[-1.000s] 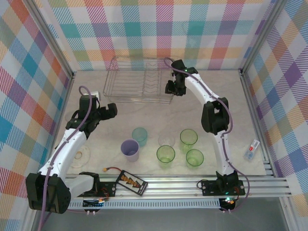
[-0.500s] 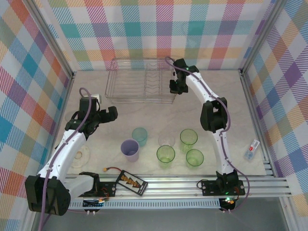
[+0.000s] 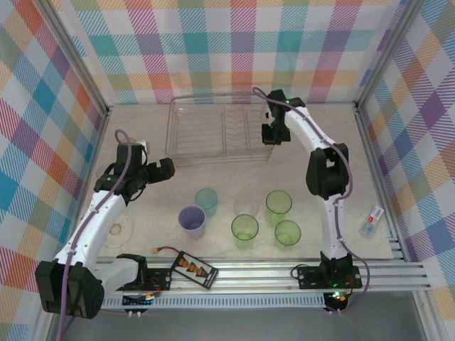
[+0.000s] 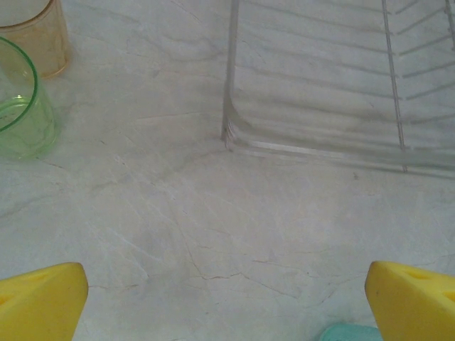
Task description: Load the cups into the dish rack
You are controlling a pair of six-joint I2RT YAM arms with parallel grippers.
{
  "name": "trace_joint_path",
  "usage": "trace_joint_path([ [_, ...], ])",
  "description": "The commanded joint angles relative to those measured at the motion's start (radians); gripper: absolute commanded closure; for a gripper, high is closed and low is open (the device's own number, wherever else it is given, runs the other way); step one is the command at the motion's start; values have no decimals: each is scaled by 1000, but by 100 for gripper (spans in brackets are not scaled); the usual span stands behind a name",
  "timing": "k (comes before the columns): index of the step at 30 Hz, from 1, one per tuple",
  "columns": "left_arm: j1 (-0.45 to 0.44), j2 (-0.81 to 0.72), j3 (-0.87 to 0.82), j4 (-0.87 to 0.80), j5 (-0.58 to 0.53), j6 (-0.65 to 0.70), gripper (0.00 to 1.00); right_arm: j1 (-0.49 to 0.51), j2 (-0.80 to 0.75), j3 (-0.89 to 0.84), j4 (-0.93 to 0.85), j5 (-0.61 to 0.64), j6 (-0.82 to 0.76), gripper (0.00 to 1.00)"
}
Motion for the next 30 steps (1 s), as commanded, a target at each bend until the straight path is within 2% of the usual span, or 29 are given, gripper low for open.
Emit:
trace_joint_path([
  [1, -20, -22, 27, -26, 35, -38, 0, -9, -145, -123, -66, 65, -91, 100],
  [10, -48, -80, -9, -33, 47, -76, 0, -22, -391, -485, 58, 73, -84, 100],
  [16, -54, -101, -12, -56, 55, -90, 0, -33, -488, -653, 109, 69, -47, 100],
  [30, -60, -164, -48, -74, 44, -97, 0, -39, -602, -833, 152, 42, -25, 100],
])
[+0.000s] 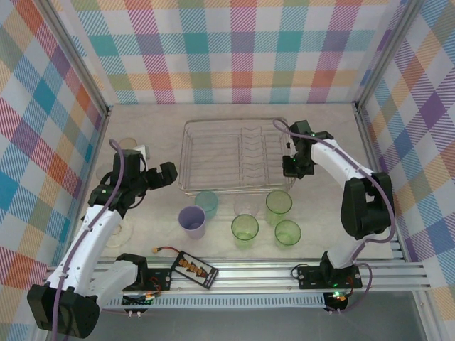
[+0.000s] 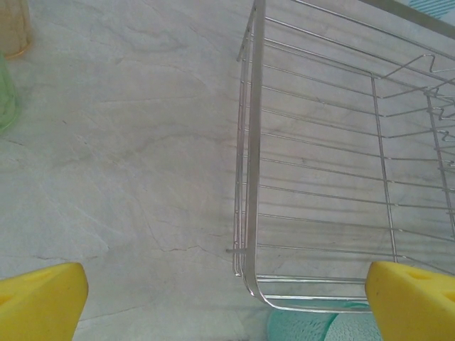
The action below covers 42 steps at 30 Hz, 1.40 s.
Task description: Load the cups into the dish rack
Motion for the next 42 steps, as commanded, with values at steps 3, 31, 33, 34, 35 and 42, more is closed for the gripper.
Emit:
trace_joint_path([
  [3, -9, -20, -21, -18, 2, -19, 0, -5, -59, -50, -55, 27, -18, 100],
  [31, -23, 7, 3, -64, 1, -21, 0, -4, -238, -12, -257, 22, 70, 44],
  [33, -26, -7, 18, -70, 1, -35, 0, -4, -268, 21, -310, 23, 84, 44],
  [34, -26, -21, 23, -60, 11, -44, 0, -5, -283, 34, -335, 18, 88, 44],
  [35, -26, -39, 26, -43, 22, -56, 0, -4, -299, 46, -358, 8, 91, 45],
  [42, -26, -24, 111, 0, 97, -98, 0, 40, -396, 60, -466, -133, 111, 51],
])
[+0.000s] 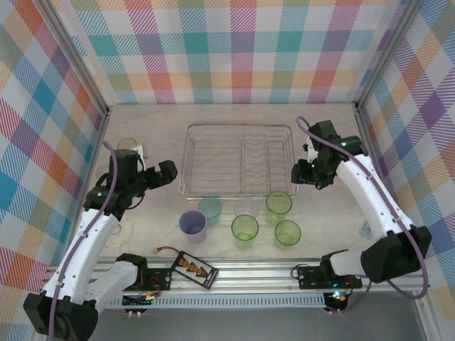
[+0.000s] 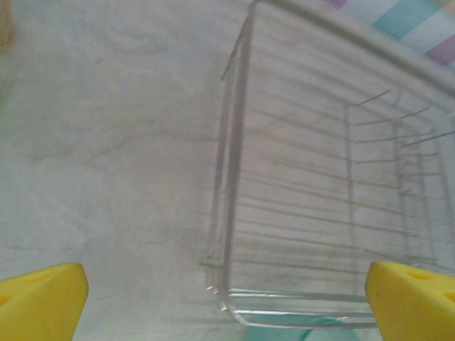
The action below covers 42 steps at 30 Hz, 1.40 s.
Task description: Load the cups into the dish rack
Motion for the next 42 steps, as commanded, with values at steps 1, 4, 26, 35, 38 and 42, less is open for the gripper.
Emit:
trace_joint_path([
  [1, -13, 22, 62, 40, 69, -35, 0, 40, -27, 8, -111, -90, 34, 51],
  [4, -13, 44, 68, 68, 94, -53, 0, 82, -38, -12, -136, -92, 51, 52],
  [26, -13, 57, 24, 75, 99, -46, 0, 190, 53, -103, -104, -55, 94, 62],
  [35, -13, 49, 13, 69, 99, -34, 0, 196, 78, -145, -42, -26, 121, 64],
  [38, -13, 46, 9, 65, 99, -39, 0, 196, 98, -148, -13, -2, 137, 70],
  [42, -13, 52, 6, 54, 116, -54, 0, 197, 131, -135, 4, 20, 168, 78],
])
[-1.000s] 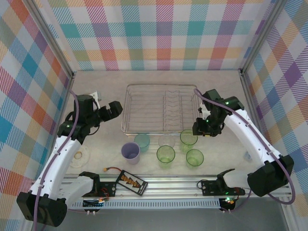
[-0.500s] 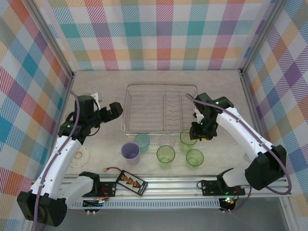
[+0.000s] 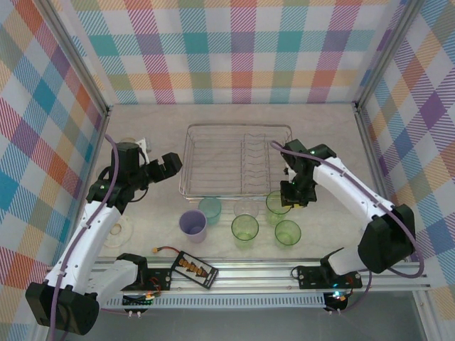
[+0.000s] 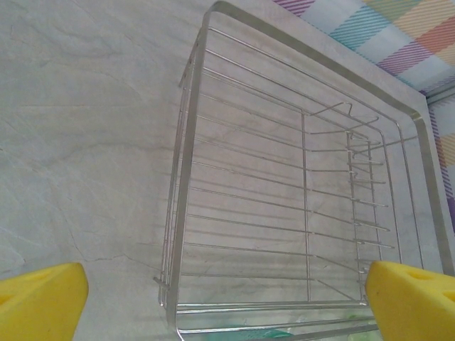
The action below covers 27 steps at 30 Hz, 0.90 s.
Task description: Load the cups into the dish rack
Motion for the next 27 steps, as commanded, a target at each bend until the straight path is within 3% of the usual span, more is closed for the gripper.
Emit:
trace_joint_path([
  [1, -13, -10, -12, -17, 31, -3, 0, 7, 21, 0, 23, 25, 43, 78],
  [10, -13, 6, -15, -51, 37, -2, 0, 6, 1, -4, -12, 90, 80, 98],
  [14, -13, 32, -1, -56, 53, -21, 0, 3, -62, -1, -40, 44, 42, 100],
  [22, -15, 75, 49, -10, 168, -49, 0, -72, -181, 120, -115, -243, -109, 100],
  [25, -14, 72, 71, 32, 249, -48, 0, -123, -198, 192, -131, -398, -181, 100],
  [27, -14, 65, 67, 125, 364, -49, 0, -177, -205, 239, -113, -524, -223, 100],
])
